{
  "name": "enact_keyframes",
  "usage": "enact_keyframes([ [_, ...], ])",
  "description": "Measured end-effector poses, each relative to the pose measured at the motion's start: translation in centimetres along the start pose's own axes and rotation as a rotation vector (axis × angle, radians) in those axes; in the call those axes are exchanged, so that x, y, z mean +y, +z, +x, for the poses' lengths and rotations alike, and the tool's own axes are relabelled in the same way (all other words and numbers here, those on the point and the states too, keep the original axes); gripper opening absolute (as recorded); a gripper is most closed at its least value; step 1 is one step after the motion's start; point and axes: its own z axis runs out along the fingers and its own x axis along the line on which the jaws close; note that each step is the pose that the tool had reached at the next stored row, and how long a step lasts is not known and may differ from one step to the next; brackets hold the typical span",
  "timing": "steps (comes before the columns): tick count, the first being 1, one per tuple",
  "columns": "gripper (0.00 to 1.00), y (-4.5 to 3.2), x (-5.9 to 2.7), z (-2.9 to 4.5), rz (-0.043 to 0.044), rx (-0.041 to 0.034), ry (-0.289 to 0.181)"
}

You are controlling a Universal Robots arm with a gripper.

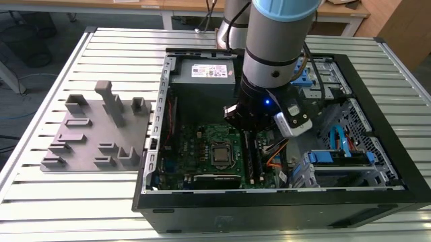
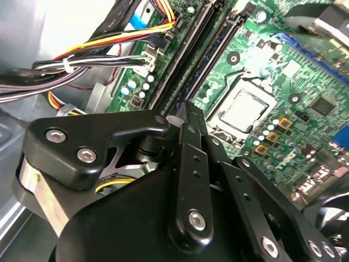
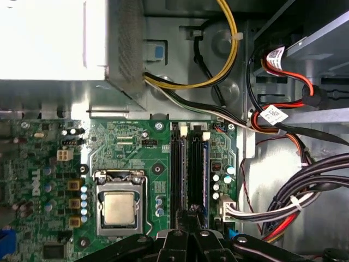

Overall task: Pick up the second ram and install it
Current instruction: 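Press down the second ram until it locks into place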

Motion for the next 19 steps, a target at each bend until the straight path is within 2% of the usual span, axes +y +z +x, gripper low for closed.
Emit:
enact_keyframes([
  [2,0.11,0.33,0.26,0.02,-0.001,0.0003,0.004],
  [4,0.11,0.63,0.59,0.04,-0.006,0.0003,0.005],
  [10,0.11,1.37,2.06,0.1,-0.027,0.0008,0.005],
  [15,0.11,1.62,3.43,0.2,-0.0258,0.0008,0.005],
  [17,0.11,1.69,3.62,0.21,-0.0201,0.0006,0.005],
  [19,0.11,1.85,3.7,0.22,-0.01,0.0004,0.005],
])
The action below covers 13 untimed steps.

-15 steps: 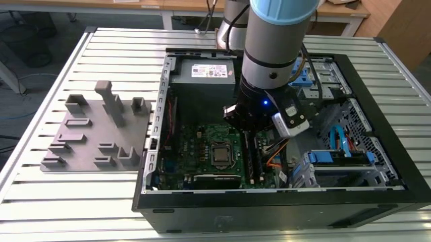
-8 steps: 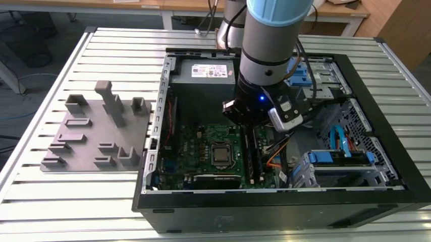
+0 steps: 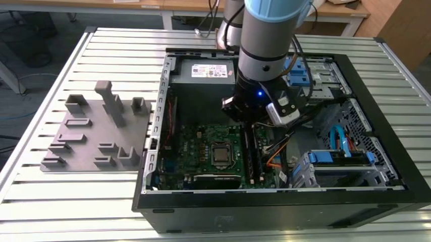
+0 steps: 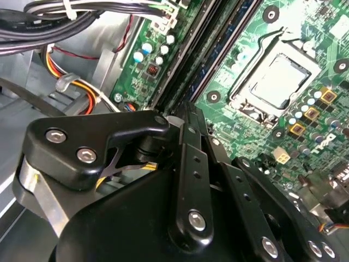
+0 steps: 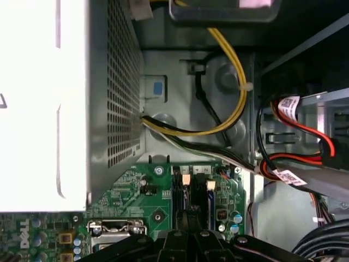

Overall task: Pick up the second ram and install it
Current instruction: 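Press down the second ram until it locks into place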

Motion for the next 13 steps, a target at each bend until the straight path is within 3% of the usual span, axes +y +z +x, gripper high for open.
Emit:
enact_keyframes([
  [2,0.11,0.21,0.09,0.01,0.005,0.0,0.0],
  [13,0.11,1.26,0.39,0.06,0.0067,0.0004,0.0],
])
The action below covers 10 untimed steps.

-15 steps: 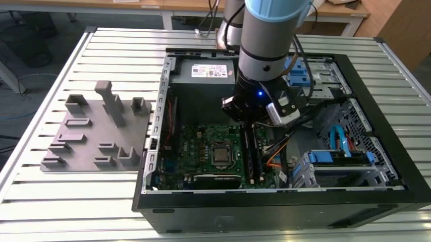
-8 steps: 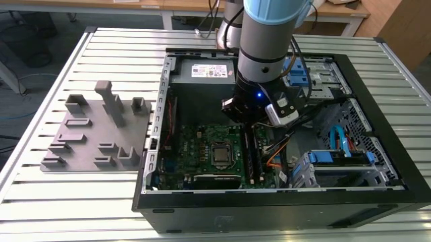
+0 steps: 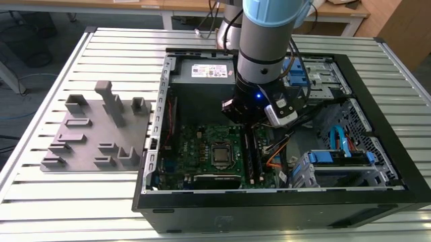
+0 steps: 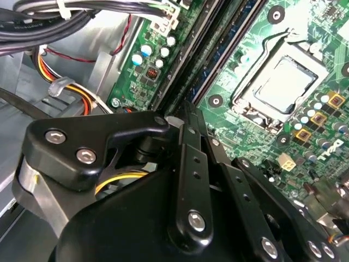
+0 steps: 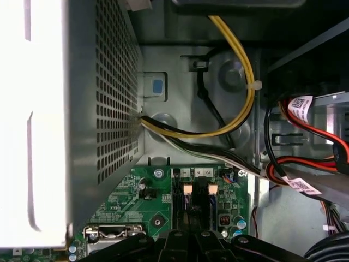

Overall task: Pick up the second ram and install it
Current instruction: 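Press down the second ram until it locks into place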

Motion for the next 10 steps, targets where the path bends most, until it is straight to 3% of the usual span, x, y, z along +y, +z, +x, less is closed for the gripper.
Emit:
enact_keyframes([
  [5,0.11,-0.56,0.07,-0.04,-0.0037,-0.0023,0.0],
  [10,0.11,-0.7,-0.85,-0.01,0.0037,-0.0017,0.0],
])
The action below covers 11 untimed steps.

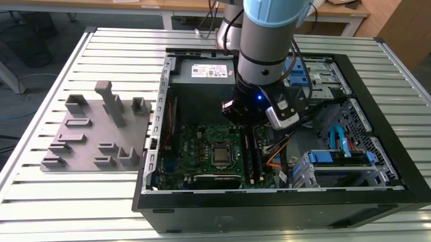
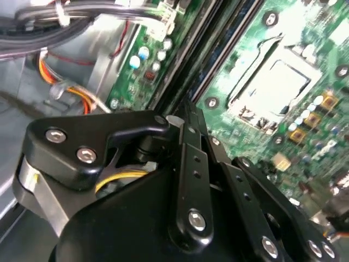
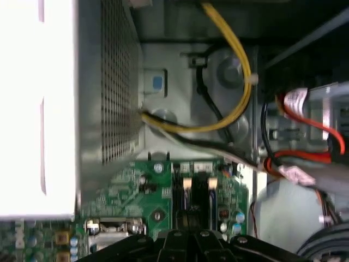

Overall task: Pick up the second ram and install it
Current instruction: 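Press down the second ram until it locks into place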

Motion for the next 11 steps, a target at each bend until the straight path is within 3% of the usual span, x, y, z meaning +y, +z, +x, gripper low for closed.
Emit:
enact_keyframes([
  [6,0.11,0.02,-1.62,0.0,0.0274,-0.0007,-0.001],
  [11,0.11,0.09,-3.17,-0.03,0.0419,-0.0011,-0.002],
])
